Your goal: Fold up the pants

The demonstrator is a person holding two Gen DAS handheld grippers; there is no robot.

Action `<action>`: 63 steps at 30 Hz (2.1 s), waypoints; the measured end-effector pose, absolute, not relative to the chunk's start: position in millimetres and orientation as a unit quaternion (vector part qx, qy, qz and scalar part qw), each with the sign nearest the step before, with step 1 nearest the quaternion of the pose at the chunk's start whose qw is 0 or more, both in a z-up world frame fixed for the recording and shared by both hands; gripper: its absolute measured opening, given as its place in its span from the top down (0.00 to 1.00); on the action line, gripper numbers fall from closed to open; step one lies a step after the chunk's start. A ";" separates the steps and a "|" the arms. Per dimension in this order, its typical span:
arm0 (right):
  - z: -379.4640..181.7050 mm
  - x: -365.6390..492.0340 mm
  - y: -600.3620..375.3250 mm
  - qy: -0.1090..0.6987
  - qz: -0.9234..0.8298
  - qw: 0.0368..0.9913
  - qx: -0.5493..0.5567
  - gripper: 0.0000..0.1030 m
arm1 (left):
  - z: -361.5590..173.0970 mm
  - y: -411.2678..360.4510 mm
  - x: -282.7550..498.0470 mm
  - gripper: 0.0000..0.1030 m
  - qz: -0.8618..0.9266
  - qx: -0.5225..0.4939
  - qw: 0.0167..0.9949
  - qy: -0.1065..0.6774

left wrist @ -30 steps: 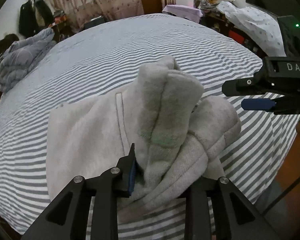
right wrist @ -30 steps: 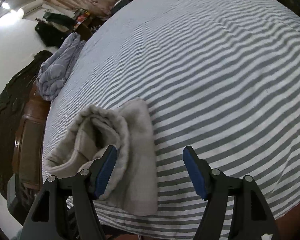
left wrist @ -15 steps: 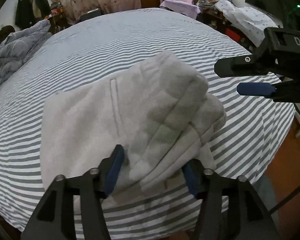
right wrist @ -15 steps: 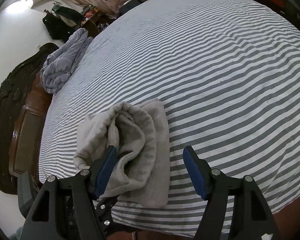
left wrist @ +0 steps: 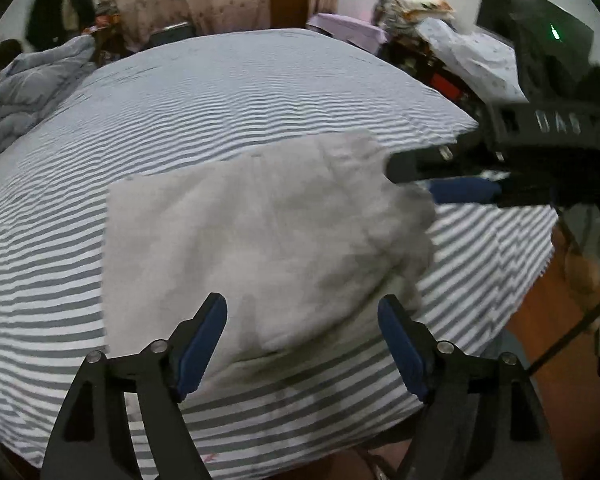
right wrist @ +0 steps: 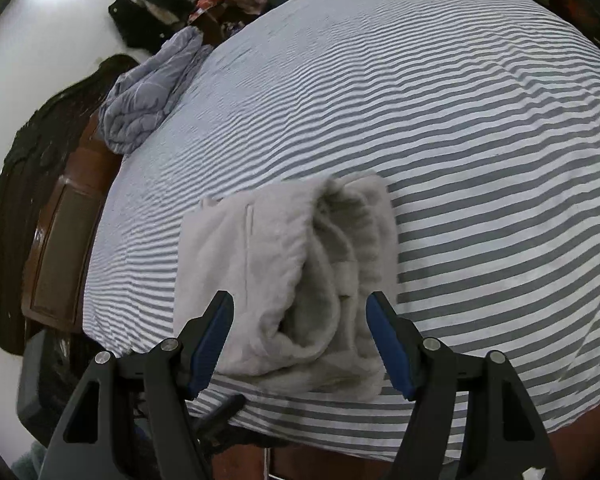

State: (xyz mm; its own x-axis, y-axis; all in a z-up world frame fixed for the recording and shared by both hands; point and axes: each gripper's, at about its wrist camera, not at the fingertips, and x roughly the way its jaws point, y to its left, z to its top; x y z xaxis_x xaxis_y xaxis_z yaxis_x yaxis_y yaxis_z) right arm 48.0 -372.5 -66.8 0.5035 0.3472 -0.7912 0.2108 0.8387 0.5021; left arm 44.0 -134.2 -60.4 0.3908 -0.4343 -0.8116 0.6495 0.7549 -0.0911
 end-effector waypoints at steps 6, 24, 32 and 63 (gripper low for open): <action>-85.1 53.8 -357.9 0.522 0.037 0.813 0.256 0.59 | -64.2 -91.8 81.5 0.24 -0.266 0.058 0.840 0.469; -61.1 18.0 -349.1 0.496 -0.003 0.845 0.198 0.88 | -88.0 -50.9 109.8 0.24 -0.216 0.039 0.842 0.493; -37.1 29.0 -318.1 0.461 -0.004 0.876 0.141 0.70 | -106.2 -67.5 98.1 0.24 -0.211 0.095 0.834 0.500; -106.8 33.2 -325.6 0.511 -0.030 0.850 0.127 0.75 | -127.8 -40.7 115.0 0.15 -0.188 0.055 0.833 0.518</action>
